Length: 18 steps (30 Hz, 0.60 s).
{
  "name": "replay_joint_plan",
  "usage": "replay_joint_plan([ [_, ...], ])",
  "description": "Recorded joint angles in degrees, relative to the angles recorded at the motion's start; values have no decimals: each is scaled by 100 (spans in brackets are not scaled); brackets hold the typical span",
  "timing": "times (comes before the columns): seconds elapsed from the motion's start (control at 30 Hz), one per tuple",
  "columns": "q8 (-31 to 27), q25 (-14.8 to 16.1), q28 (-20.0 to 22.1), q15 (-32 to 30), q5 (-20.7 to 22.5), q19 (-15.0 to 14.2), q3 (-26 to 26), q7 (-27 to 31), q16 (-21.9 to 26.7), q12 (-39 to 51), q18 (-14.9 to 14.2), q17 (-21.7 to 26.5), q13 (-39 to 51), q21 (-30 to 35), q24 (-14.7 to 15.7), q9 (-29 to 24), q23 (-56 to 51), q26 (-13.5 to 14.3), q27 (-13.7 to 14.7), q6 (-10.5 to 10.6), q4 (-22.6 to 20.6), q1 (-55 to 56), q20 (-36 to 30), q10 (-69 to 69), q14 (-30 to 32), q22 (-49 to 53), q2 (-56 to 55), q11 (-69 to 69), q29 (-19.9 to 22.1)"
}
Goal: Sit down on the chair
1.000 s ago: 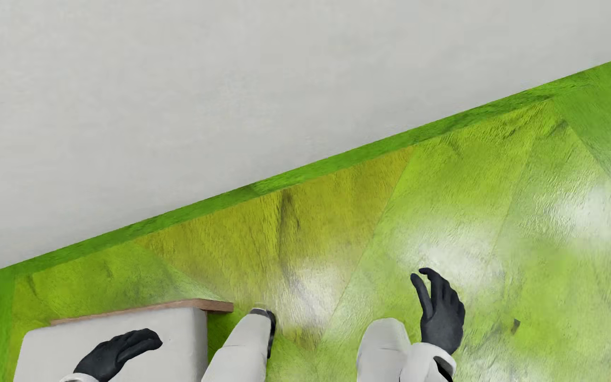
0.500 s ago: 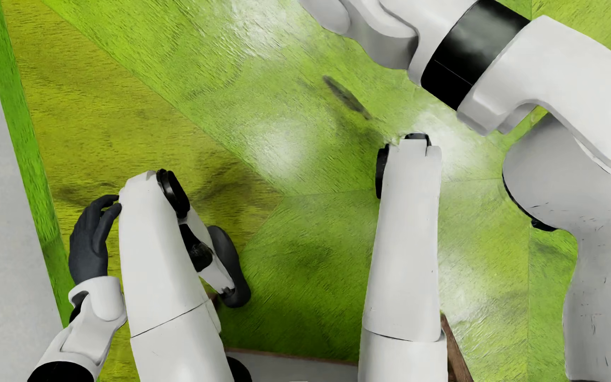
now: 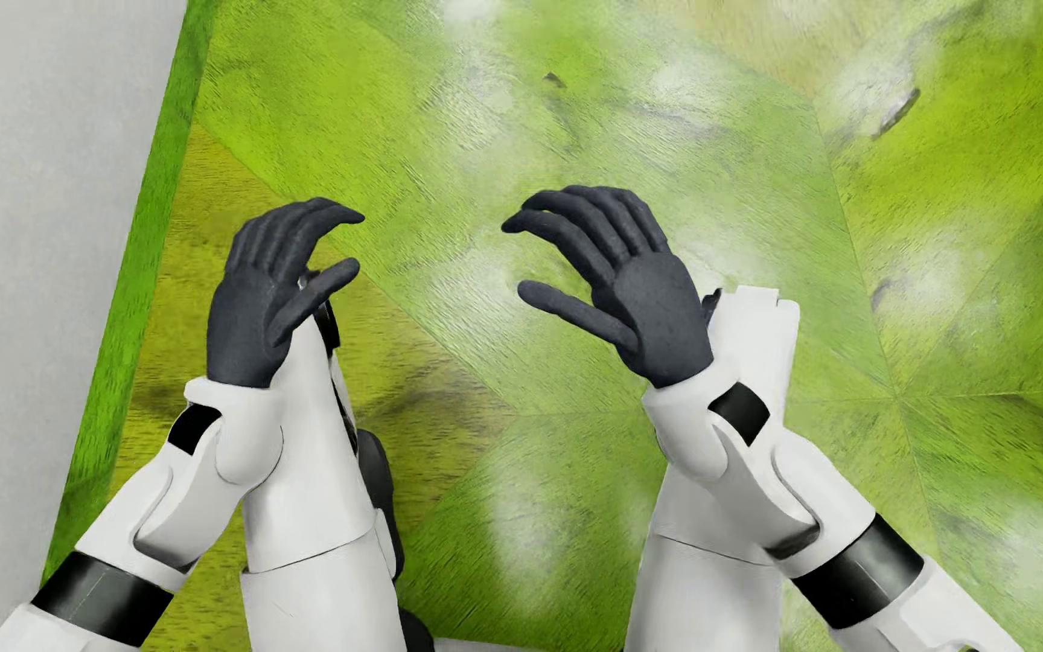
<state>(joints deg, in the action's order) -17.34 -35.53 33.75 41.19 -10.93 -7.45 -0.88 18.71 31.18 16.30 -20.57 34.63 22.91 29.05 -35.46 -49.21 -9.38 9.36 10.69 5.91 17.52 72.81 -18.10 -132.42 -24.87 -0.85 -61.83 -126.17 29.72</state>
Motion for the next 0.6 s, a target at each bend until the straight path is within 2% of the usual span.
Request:
replay_joint_plan([
  [0.03, -5, -193, -589, -54, -57, -72, -31, -38, -58, 81, -91, -107, -509, -216, -101, 59, -52, 254, 233, -14, -187, -72, -170, 305, 206, 132, 187, 54, -438],
  [0.07, -32, -376, -1147, -228, -161, -279, -93, -83, -101, 220, -83, -206, -963, -468, -199, 141, -34, 432, 351, -41, -389, -182, -355, 550, 402, 173, 297, 75, -820],
  [0.1, -75, -508, -1770, -487, -258, -375, -165, -160, -171, 422, -5, -297, -1222, -662, -201, 194, 154, 762, 520, -77, -545, -382, -602, 750, 484, 3, 303, 79, -1296],
  [0.13, -130, -552, -2098, -563, -275, -450, -191, -203, -196, 573, 52, -452, -1370, -707, -309, 230, 416, 844, 549, -145, -609, -608, -758, 959, 774, -225, 282, 74, -1466],
  [0.17, -143, -710, -2381, -237, -281, -438, -214, -189, -243, 642, 77, -582, -1491, -696, -325, 298, 705, 843, 656, -179, -677, -861, -869, 1119, 490, -502, 332, 59, -1383],
  [0.2, -32, -793, -2431, -80, -335, -205, -218, -283, -278, 698, 308, -662, -1523, -721, -326, 328, 933, 822, 561, -124, -792, -921, -1033, 1145, 461, -818, 476, 98, -1102],
  [0.23, 37, -766, -2013, -156, -365, -215, -210, -276, -270, 760, 325, -755, -1440, -700, -325, 345, 1255, 1005, 509, -136, -778, -932, -1072, 1148, 592, -1105, 600, 210, -818],
  [0.27, 74, -724, -1777, -363, -366, -223, -210, -247, -245, 822, 280, -784, -1341, -620, -168, 354, 1529, 891, 375, -202, -807, -994, -1187, 1160, 610, -1219, 705, 378, -667],
  [0.3, 154, -760, -1860, -401, -354, -137, -187, -284, -177, 843, 371, -758, -1268, -588, -145, 402, 1664, 857, 359, -246, -790, -1067, -1237, 1163, 509, -1212, 709, 355, -803],
  [0.37, 138, -711, -2246, -422, -386, -287, -197, -242, -163, 994, 380, -709, -1215, -588, -134, 460, 1770, 1091, 507, -279, -774, -1126, -1355, 1136, 436, -1442, 742, 349, -966],
  [0.43, 140, -478, -2054, -411, -385, -292, -195, -216, -262, 956, 377, -623, -1145, -535, 8, 565, 1930, 961, 477, -277, -755, -1124, -1368, 1089, 370, -1664, 712, 339, -903],
  [0.47, 110, -520, -1842, -375, -344, -249, -130, -226, -250, 937, 369, -667, -1018, -408, 55, 566, 2067, 918, 483, -341, -716, -1126, -1263, 1084, 362, -1728, 654, 326, -775],
  [0.5, 108, -495, -1745, -400, -329, -218, -104, -217, -277, 858, 373, -646, -983, -326, 60, 596, 2092, 872, 459, -318, -698, -1110, -1250, 1071, 360, -1741, 642, 317, -761],
  [0.53, 107, -539, -1714, -440, -292, -177, -85, -211, -322, 825, 357, -699, -928, -285, -70, 596, 2136, 895, 432, -340, -662, -1104, -1209, 1056, 356, -1764, 619, 318, -701],
  [0.57, 107, -458, -1631, -453, -277, -154, -74, -191, -340, 799, 372, -763, -924, -236, -64, 610, 2244, 809, 304, -342, -662, -1100, -1241, 1039, 334, -1802, 610, 308, -507],
  [0.6, 85, -544, -1438, -458, -258, -182, -84, -173, -371, 778, 359, -805, -933, -247, -36, 619, 2289, 686, 307, -354, -639, -1109, -1267, 1038, 322, -1864, 600, 291, -486],
])
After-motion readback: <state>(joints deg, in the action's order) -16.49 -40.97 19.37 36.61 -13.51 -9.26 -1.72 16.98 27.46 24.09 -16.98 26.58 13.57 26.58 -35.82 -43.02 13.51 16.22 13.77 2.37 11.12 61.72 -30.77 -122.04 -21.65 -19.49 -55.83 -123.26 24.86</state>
